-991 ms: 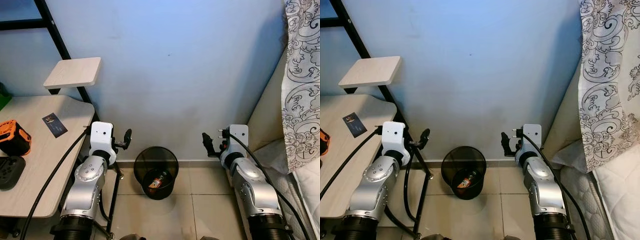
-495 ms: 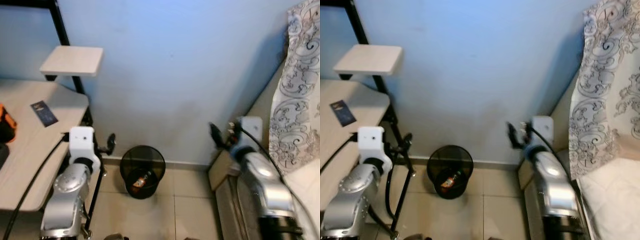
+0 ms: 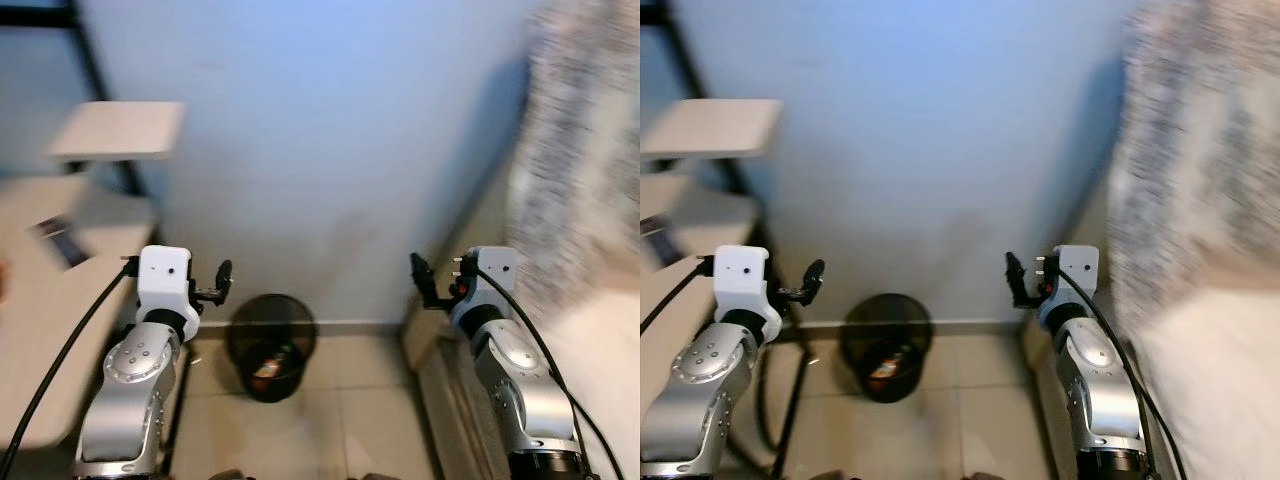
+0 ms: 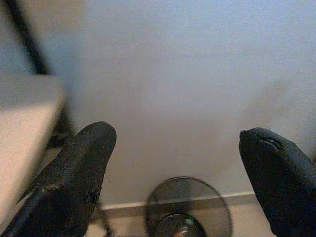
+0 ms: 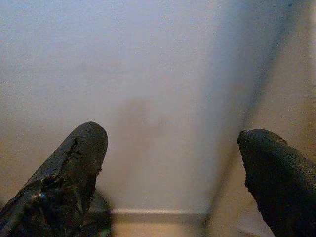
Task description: Clean up the room
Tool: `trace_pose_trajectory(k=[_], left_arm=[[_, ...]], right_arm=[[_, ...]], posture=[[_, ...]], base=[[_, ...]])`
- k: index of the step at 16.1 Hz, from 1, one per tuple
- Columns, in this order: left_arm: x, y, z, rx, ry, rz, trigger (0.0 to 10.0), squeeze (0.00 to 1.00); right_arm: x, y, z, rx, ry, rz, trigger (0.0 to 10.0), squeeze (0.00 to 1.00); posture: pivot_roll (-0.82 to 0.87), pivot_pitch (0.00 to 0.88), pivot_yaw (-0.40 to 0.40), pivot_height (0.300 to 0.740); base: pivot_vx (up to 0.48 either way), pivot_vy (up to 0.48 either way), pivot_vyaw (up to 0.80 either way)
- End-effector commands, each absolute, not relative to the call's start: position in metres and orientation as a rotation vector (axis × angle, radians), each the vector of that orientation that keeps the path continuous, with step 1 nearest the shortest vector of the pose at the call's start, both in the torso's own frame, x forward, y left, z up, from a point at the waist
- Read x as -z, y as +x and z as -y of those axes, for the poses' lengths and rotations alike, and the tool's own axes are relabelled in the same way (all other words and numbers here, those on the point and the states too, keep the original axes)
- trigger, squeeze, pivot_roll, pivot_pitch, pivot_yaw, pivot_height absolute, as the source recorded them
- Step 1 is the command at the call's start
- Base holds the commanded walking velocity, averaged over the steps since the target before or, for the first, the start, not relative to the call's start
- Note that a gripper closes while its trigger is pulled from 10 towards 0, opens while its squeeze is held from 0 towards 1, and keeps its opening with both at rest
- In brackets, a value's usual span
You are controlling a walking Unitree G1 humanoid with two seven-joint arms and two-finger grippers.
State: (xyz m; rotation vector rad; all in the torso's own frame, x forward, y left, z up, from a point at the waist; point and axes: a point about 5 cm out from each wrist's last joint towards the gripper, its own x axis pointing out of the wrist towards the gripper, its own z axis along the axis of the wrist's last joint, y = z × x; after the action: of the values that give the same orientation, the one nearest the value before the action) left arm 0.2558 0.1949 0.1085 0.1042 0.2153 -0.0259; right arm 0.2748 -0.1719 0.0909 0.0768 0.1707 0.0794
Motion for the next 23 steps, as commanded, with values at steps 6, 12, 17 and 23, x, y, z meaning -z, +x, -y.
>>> trace_pose_trajectory(k=[6, 12, 17, 23], left_arm=[[-0.1144, 0.2599, -0.1921, 0.027, 0.161, -0.202, 10.0, 0.00], [-0.1189, 0.2613, -0.1911, 0.036, 0.180, -0.176, 10.0, 0.00], [-0.1178, 0.2613, -0.1926, 0.051, 0.199, -0.183, 10.0, 0.00], [-0.1185, 0.2648, -0.1850, 0.072, 0.200, -0.172, 10.0, 0.00]], right_arm=[[-0.0941, 0.2781, 0.1782, 0.023, 0.151, -0.168, 10.0, 1.00], [-0.0922, 0.2779, 0.1759, 0.018, 0.065, -0.150, 10.0, 1.00], [-0.0954, 0.2789, 0.1734, -0.010, -0.032, -0.087, 10.0, 1.00], [-0.0910, 0.2806, 0.1760, 0.008, -0.026, -0.121, 10.0, 1.00]], posture=[[0.04, 0.000, -0.062, 0.740], [0.05, 0.000, -0.065, 0.740], [0.05, 0.000, -0.066, 0.740], [0.05, 0.000, -0.078, 0.740]], base=[[0.000, 0.000, -0.74], [0.000, 0.000, -0.60], [0.000, 0.000, -0.71], [0.000, 0.000, -0.66]])
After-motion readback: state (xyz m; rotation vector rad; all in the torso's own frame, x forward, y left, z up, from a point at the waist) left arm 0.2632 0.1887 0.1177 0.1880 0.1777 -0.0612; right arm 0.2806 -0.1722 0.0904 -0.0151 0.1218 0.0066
